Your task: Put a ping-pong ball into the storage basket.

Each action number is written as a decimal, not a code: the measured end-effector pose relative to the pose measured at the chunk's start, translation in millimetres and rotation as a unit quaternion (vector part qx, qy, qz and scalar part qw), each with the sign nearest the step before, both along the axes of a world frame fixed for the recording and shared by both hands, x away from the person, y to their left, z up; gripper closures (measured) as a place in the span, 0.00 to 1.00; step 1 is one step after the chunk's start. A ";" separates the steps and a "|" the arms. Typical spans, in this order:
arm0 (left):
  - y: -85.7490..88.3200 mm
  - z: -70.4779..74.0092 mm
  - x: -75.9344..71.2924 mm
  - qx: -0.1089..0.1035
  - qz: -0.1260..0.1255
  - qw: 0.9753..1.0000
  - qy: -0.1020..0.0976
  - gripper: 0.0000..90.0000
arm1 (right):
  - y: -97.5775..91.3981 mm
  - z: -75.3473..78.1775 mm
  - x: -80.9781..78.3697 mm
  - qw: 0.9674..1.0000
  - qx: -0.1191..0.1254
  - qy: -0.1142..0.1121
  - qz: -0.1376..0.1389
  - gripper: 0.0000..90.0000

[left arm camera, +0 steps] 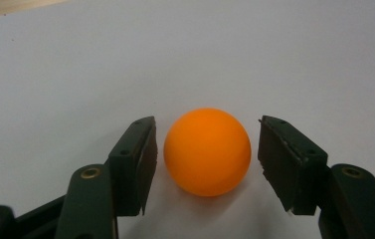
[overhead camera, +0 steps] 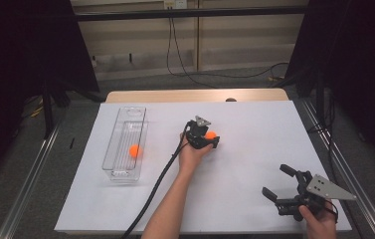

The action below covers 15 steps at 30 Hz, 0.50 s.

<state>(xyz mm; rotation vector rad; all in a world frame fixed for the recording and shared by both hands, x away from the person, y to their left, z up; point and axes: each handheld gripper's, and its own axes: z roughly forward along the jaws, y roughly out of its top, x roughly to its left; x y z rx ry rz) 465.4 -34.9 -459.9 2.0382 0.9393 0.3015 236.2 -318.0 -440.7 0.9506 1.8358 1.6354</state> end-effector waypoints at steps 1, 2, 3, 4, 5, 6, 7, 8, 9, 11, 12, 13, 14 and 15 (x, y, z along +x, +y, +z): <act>-0.3 -0.3 0.1 0.002 -0.001 1.000 0.000 0.47 | 0.0 0.0 -0.1 1.000 0.000 0.000 0.000 0.01; -1.0 -0.7 0.2 0.001 0.000 1.000 0.001 0.48 | -0.1 -0.1 -0.2 1.000 0.001 0.000 0.000 0.01; -0.8 -0.6 0.4 0.005 -0.002 1.000 -0.002 0.49 | -0.3 -0.3 -0.2 1.000 0.001 0.001 0.000 0.01; -0.9 -0.5 0.2 0.007 -0.002 1.000 -0.003 0.50 | -0.4 -0.4 -0.2 1.000 0.001 0.002 -0.001 0.01; -1.2 -0.8 0.3 0.009 -0.001 1.000 -0.002 0.51 | -0.7 -0.3 -0.2 1.000 0.001 0.002 -0.001 0.01; -0.9 -0.9 0.6 0.010 -0.001 1.000 -0.001 0.52 | -0.7 -0.2 -0.2 1.000 0.002 0.002 0.000 0.01; -1.1 -1.4 0.8 0.006 -0.001 1.000 0.002 0.52 | -0.8 -0.2 -0.1 1.000 0.001 0.002 -0.001 0.01; -0.6 -1.6 1.4 0.007 -0.002 1.000 0.002 0.52 | -0.8 -0.2 -0.1 1.000 0.002 0.002 -0.001 0.01; -0.8 -1.9 1.3 0.004 0.000 1.000 0.004 0.53 | -0.7 -0.2 -0.2 1.000 0.002 0.002 -0.001 0.01; -0.5 -1.8 1.4 0.007 -0.001 1.000 0.003 0.54 | -0.6 -0.2 -0.3 1.000 0.001 0.002 0.000 0.01; -0.5 -1.7 1.4 0.007 -0.001 1.000 0.003 0.54 | -0.6 -0.3 -0.3 1.000 0.001 0.002 0.000 0.01; -0.4 -1.6 1.4 0.009 -0.002 1.000 0.002 0.54 | -0.7 -0.2 -0.2 1.000 0.002 0.002 0.000 0.01; -0.4 -1.5 1.3 0.010 -0.002 1.000 0.002 0.55 | -0.8 -0.1 -0.2 1.000 0.002 0.002 -0.001 0.01; -0.4 -1.7 1.3 0.009 -0.001 1.000 0.003 0.55 | -1.0 -0.1 -0.1 1.000 0.001 0.001 -0.001 0.01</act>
